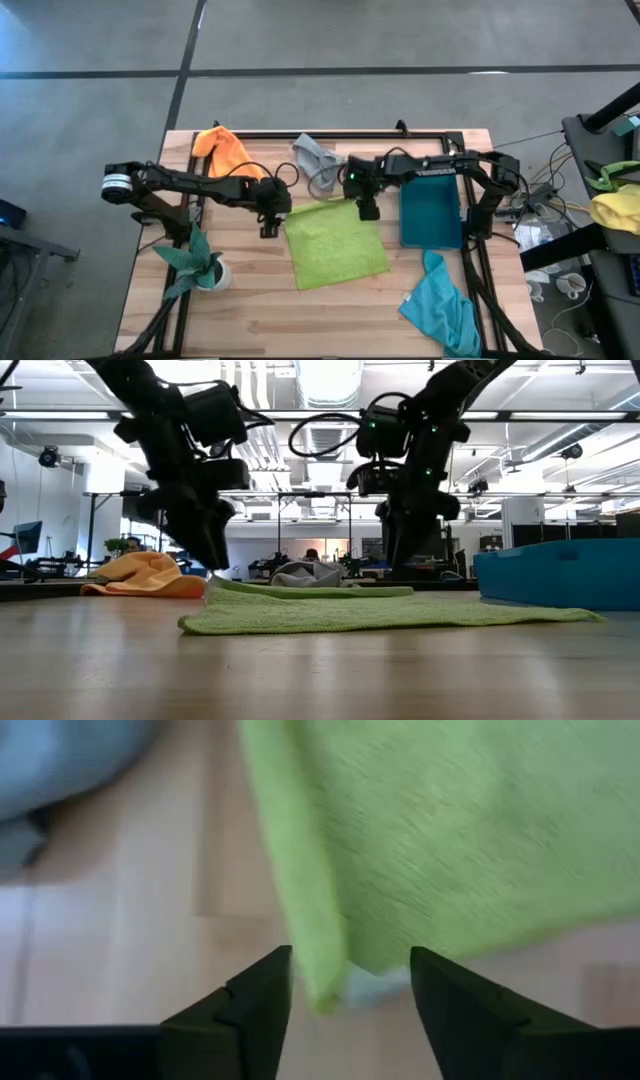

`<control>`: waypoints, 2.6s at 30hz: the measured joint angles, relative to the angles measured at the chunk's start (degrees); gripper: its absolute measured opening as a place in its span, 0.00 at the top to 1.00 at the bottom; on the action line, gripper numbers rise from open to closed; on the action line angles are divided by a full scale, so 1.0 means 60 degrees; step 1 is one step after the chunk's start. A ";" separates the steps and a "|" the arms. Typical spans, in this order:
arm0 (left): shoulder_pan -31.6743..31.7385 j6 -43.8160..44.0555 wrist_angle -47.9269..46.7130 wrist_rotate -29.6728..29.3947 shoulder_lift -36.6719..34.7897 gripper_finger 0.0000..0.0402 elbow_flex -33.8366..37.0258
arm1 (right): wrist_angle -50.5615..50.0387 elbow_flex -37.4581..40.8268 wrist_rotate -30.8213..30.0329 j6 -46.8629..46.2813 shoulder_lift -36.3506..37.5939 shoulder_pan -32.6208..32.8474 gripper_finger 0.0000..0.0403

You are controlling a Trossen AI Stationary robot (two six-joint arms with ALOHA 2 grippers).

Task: Roll microfiber towels into tight, uniform cylinder then place into a basket
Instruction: Roll the green towel

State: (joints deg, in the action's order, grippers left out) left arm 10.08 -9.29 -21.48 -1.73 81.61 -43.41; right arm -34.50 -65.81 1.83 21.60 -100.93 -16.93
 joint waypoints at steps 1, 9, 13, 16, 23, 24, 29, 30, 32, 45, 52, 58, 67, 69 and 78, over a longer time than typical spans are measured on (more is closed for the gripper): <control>0.0153 0.0048 0.0033 0.0058 0.0007 0.52 -0.0019 | -0.0010 -0.0039 0.0117 -0.0032 -0.0049 -0.0205 0.58; 0.1734 0.1173 0.0326 0.1272 0.0124 0.50 -0.0010 | -0.0047 -0.0064 0.1071 -0.0035 -0.0850 -0.1044 0.58; 0.2202 0.1993 0.1238 0.1653 0.0363 0.50 0.0083 | 0.0097 -0.0069 0.1430 -0.0063 -0.1193 -0.1127 0.58; 0.2230 0.2006 0.1304 0.1671 0.0757 0.51 0.0092 | 0.0135 -0.0082 0.1547 -0.0054 -0.1239 -0.1174 0.58; 0.2076 0.2003 0.1381 0.1674 0.1786 0.51 0.0062 | 0.0024 -0.0129 0.1690 0.0191 -0.1249 -0.1169 0.62; 0.2057 0.1990 0.1374 0.1675 0.1812 0.52 0.0060 | -0.0097 -0.0213 0.1744 0.0135 -0.1249 -0.1169 0.62; 0.2004 0.1761 0.1349 0.1629 0.1585 0.63 0.0101 | -0.0238 -0.0901 0.1788 0.0070 -0.1239 -0.1169 0.63; 0.1994 0.1715 0.1325 0.1754 0.1534 0.66 0.0116 | -0.0060 -0.1004 0.1795 -0.0008 -0.1238 -0.1169 0.63; 0.1964 0.1737 0.1396 0.1855 0.1475 0.72 0.0120 | 0.0445 -0.1157 0.1800 -0.0188 -0.1253 -0.1168 0.62; 0.1862 0.1736 0.0728 0.1718 0.0864 0.82 -0.0130 | 0.0528 -0.1770 0.2499 -0.0651 -0.2539 -0.1085 0.62; 0.1940 0.1854 0.0842 0.1056 0.0503 0.82 -0.0637 | 0.0256 -0.1737 0.2482 -0.0453 -0.2557 -0.1050 0.69; 0.1932 0.1929 0.2347 0.1509 0.1624 0.81 -0.0483 | -0.0035 -0.1776 0.2440 -0.0086 -0.2553 -0.0858 0.76; 0.1887 0.1980 0.2580 0.1622 0.2788 0.61 -0.0682 | 0.0013 -0.1761 0.2124 -0.0013 -0.2597 -0.0671 0.84; 0.1853 0.1984 0.2584 0.1763 0.2872 0.60 -0.0691 | 0.0024 -0.1761 0.2024 0.0028 -0.2597 -0.0670 0.86; 0.1753 0.2011 0.2222 0.2144 0.2426 0.63 -0.0653 | 0.0032 -0.1761 0.1722 0.0082 -0.2600 -0.0652 0.92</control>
State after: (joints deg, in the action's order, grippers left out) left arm 20.60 2.78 -8.15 11.13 96.17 -47.33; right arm -34.30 -76.38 12.16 22.09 -116.53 -20.84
